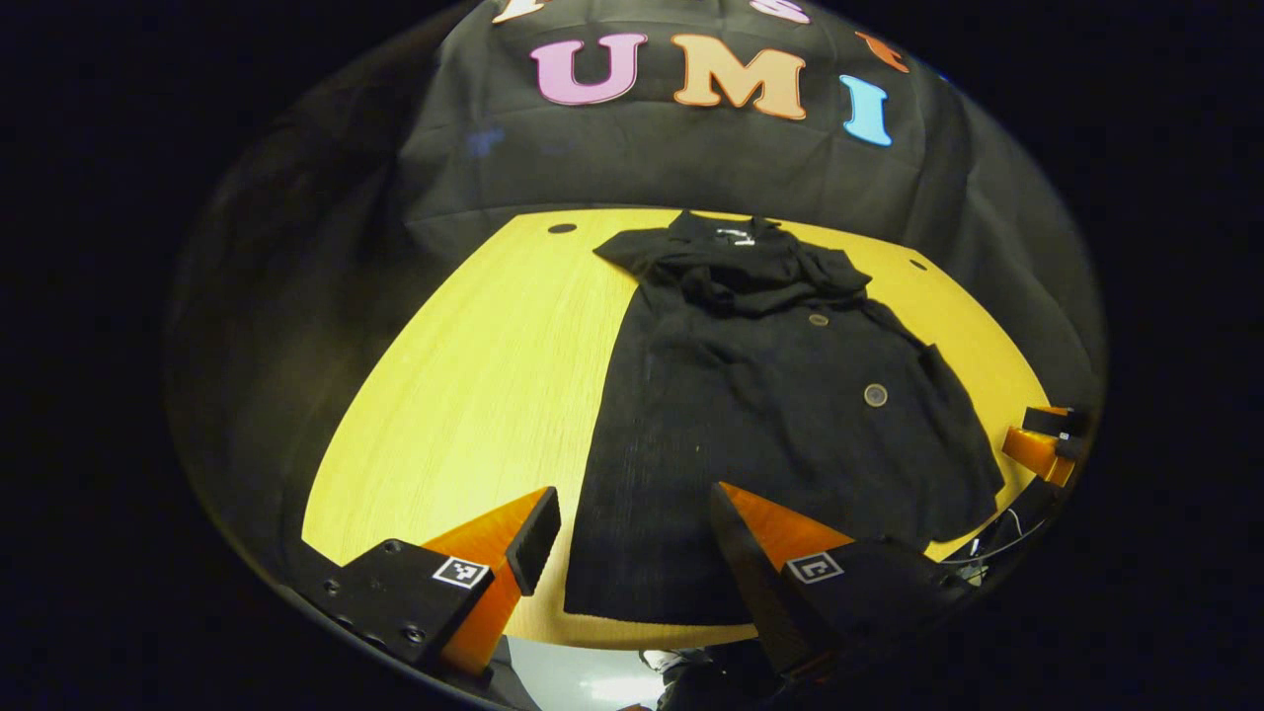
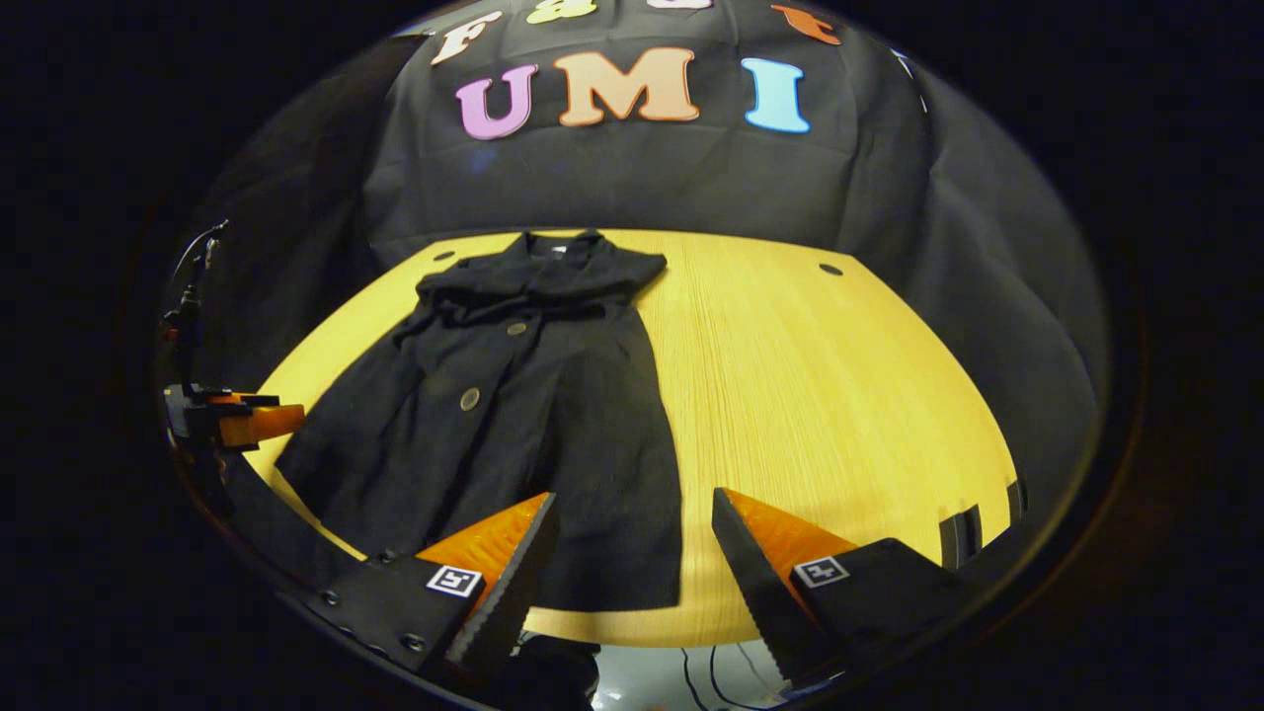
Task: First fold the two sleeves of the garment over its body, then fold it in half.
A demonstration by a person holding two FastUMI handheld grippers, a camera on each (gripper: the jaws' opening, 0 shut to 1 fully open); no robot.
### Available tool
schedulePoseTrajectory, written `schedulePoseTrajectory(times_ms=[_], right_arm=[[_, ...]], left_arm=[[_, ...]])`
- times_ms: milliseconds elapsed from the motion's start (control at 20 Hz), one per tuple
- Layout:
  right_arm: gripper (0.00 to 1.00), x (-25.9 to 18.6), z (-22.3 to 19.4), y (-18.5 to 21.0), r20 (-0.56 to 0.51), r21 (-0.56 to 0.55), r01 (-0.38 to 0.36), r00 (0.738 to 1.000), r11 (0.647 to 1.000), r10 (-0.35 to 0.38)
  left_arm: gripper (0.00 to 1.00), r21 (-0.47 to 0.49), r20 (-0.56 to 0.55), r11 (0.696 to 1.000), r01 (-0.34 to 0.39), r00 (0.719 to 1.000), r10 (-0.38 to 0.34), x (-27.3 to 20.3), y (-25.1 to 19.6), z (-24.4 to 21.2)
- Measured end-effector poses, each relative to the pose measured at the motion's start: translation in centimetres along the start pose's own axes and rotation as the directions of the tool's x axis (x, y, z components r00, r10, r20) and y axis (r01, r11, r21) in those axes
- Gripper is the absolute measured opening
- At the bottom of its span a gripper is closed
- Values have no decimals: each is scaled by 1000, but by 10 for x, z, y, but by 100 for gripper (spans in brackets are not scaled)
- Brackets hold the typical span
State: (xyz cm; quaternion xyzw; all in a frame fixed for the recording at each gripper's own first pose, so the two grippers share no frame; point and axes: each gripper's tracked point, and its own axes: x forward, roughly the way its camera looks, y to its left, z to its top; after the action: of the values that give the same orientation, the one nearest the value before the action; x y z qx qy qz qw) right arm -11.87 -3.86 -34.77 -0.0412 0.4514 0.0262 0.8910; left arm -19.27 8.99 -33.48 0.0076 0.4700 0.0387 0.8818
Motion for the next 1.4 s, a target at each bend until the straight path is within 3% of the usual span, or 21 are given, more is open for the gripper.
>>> schedulePoseTrajectory(times_ms=[50, 200, 250, 300, 450, 650, 700, 750, 850, 900, 950, 1100, 1200, 1400], right_arm=[[98, 4, -8, -1, -23, 5, 2, 1000, 1000, -2], [94, 12, -25, -4, -82, 15, 10, 997, 1000, -8], [94, 15, -30, -4, -95, 11, 10, 995, 1000, -9], [99, 17, -33, -4, -106, 5, 8, 994, 1000, -7], [94, 21, -41, -4, -145, -22, 5, 989, 1000, -8], [98, 23, -47, 2, -174, 15, -39, 984, 999, 41], [84, 25, -44, 2, -162, 10, -40, 986, 999, 41], [77, 23, -46, 6, -173, 2, -59, 983, 998, 58], [47, 24, -44, 12, -162, -11, -88, 983, 996, 85], [22, 22, -45, 14, -158, -11, -84, 984, 996, 82], [14, 21, -46, 13, -156, -19, -79, 985, 997, 75], [5, 25, -46, 14, -156, -4, -86, 984, 996, 84], [3, 20, -44, 15, -158, 9, -96, 983, 995, 96], [3, 15, -34, 17, -132, 51, -118, 983, 992, 124]], left_arm=[[93, 0, -11, 1000, -2, 1000, 2, 0, -1, -10], [90, 1, -49, 1000, -5, 999, 5, 2, 2, -26], [94, -4, -65, 1000, -3, 998, 3, 5, 1, -32], [94, -8, -77, 1000, -8, 997, 8, 6, 2, -36], [94, 5, -64, 1000, -8, 998, 8, 8, 0, -36], [94, 13, -42, 1000, 4, 999, -4, 8, -4, -37], [88, 21, -28, 1000, 12, 1000, -12, 8, -6, -36], [86, 26, -21, 999, 25, 999, -24, 7, -11, -35], [65, 38, -18, 999, 37, 999, -37, 11, -17, -37], [56, 37, -20, 998, 52, 998, -51, 11, -21, -37], [48, 30, -19, 998, 60, 998, -59, 13, -23, -37], [6, -48, -4, 996, 78, 997, -78, 12, -27, -35], [0, -79, 7, 993, 90, 996, -89, 10, -27, -36], [0, -102, -10, 990, 93, 995, -95, 13, -27, -35]])
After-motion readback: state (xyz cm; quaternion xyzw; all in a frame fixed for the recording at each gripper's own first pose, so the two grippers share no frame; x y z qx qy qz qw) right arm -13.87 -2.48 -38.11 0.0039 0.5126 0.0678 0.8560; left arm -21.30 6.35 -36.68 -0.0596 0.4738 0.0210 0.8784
